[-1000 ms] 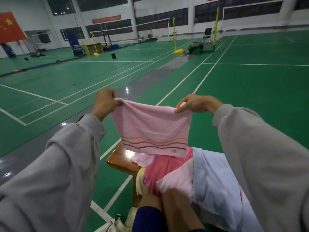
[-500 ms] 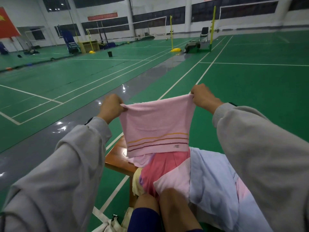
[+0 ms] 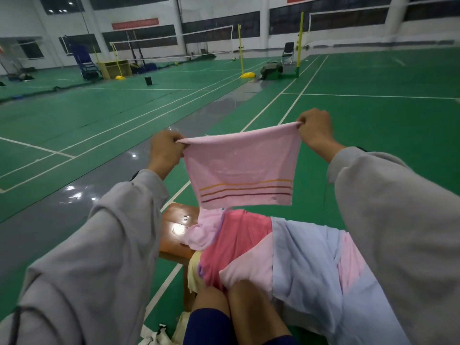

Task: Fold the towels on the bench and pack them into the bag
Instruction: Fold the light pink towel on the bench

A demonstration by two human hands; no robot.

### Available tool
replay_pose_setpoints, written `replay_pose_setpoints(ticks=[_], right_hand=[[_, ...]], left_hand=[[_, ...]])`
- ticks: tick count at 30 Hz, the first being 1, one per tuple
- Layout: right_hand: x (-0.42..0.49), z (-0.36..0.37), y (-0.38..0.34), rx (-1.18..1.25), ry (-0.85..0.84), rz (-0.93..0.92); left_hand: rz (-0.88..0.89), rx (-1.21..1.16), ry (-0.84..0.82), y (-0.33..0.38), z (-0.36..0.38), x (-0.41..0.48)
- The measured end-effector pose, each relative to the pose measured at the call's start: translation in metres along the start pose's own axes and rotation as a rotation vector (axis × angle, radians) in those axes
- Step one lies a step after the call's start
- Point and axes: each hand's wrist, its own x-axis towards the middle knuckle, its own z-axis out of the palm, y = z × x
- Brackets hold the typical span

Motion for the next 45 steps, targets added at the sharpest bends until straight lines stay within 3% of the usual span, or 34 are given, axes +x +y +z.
replay_pose_setpoints(ticks=[4, 8, 13, 15, 18, 23, 27, 34, 39, 42, 45], right_hand=[[-0.041, -0.013, 0.032, 0.161, -0.26, 0.017], [-0.116, -0.007, 0.077, 0.483, -0.703, 0.212], [-0.204, 0.011, 0.121, 0.503, -1.185, 0.445], [-0.228, 0.018, 0.131, 0.446, -1.276, 0.516], [-0.243, 0.028, 0.137, 0.456, -1.244, 0.535], [-0.226, 0.044, 0.129, 0.676, -0.983, 0.517], [-0.204, 0.062, 0.122, 0.601, -0.742, 0.521], [-0.165, 0.114, 0.12, 0.445, -0.635, 0.502], [-0.165, 0.152, 0.123, 0.134, -0.665, 0.435], [-0.17, 0.172, 0.118, -0.005, -0.756, 0.422], [-0.168, 0.19, 0.087, 0.043, -0.846, 0.346]], left_hand=[[-0.017, -0.037, -0.216, 0.001, 0.013, -0.032], [0.033, 0.082, -0.665, -0.017, 0.018, -0.08], [-0.14, 0.159, -1.078, -0.036, 0.018, -0.141], [-0.276, 0.121, -1.207, -0.044, 0.017, -0.16], [-0.294, 0.142, -1.187, -0.055, 0.023, -0.176], [-0.148, 0.093, -0.892, -0.06, 0.039, -0.166], [-0.148, 0.009, -0.656, -0.058, 0.052, -0.142], [-0.287, 0.029, -0.523, -0.104, 0.115, -0.093], [-0.368, 0.069, -0.579, -0.063, 0.117, -0.114], [-0.609, -0.051, -0.837, -0.071, 0.131, -0.124], [-0.778, -0.122, -0.874, -0.082, 0.135, -0.13]])
